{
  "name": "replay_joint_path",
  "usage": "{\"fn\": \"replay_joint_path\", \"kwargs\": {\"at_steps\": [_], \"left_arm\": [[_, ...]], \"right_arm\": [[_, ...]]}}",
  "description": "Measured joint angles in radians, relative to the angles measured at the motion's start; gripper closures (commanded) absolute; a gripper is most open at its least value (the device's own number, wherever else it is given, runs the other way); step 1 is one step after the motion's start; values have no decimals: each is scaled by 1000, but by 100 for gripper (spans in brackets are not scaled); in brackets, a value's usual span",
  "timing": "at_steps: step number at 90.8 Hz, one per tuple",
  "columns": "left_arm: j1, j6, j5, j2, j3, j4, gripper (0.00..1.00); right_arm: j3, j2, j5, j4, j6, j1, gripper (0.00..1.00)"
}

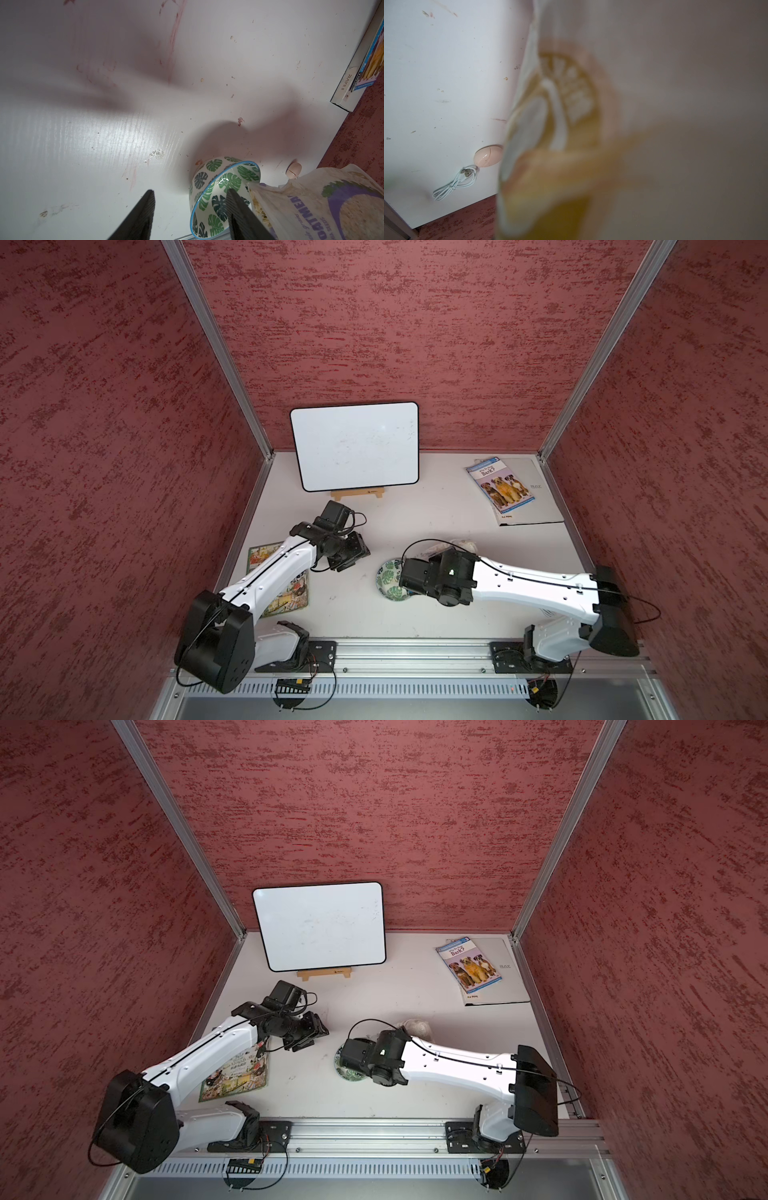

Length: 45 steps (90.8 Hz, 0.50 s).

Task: Pour the oats into the breakfast bowl
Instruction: Pour the oats into the bowl.

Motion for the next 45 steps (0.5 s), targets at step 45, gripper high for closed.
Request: {"fn": "replay_joint_path", "kwargs": {"at_steps": [45], "left_arm": [[17, 11, 20, 20, 0, 11, 43]], "right_arm": [[-99, -46, 100, 115, -82, 21, 77]]}}
